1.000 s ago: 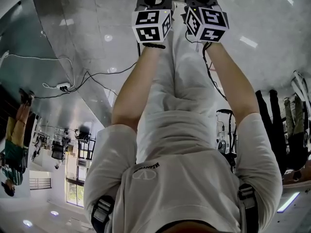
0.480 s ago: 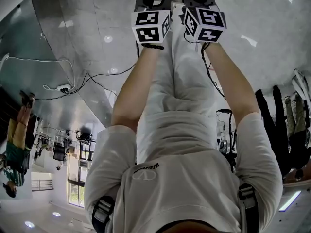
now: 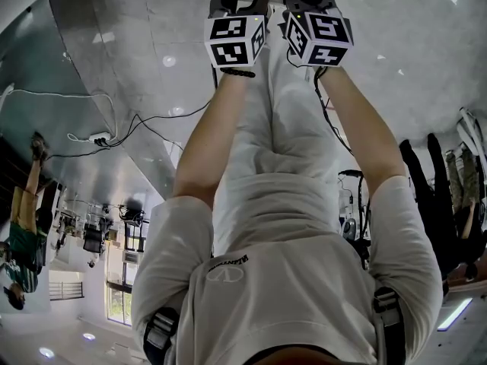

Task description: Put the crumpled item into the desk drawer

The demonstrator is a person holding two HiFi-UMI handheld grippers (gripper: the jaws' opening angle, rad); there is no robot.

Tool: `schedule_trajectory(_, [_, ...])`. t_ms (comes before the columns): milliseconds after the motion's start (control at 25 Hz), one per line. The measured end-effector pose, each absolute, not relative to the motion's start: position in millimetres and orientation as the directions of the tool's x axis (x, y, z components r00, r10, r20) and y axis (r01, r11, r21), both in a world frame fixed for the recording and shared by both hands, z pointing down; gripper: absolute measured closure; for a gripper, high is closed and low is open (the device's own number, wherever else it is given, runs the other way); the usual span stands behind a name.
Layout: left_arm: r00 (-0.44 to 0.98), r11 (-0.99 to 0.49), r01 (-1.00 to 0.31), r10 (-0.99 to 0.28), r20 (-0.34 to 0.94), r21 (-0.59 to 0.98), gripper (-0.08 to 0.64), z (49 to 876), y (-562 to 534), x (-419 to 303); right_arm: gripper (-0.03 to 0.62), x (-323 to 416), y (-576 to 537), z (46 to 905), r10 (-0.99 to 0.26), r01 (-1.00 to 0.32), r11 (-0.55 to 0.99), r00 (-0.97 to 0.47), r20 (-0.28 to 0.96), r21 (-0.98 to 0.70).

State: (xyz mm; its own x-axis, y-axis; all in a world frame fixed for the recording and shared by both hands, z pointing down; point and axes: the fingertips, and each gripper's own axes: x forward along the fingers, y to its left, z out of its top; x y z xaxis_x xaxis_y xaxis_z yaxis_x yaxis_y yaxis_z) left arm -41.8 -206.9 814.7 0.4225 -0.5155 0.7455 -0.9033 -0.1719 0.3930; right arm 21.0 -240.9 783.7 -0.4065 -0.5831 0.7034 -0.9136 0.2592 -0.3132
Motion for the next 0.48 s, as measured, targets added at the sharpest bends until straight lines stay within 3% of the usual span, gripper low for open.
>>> schedule_trajectory(480, [0.421, -0.177, -0.903, -0.551, 0.72, 0.393, 0.371, 794, -210, -44, 0.592, 20, -231, 770, -0.585, -0.913, 0.264, -0.408, 0.701, -0.311])
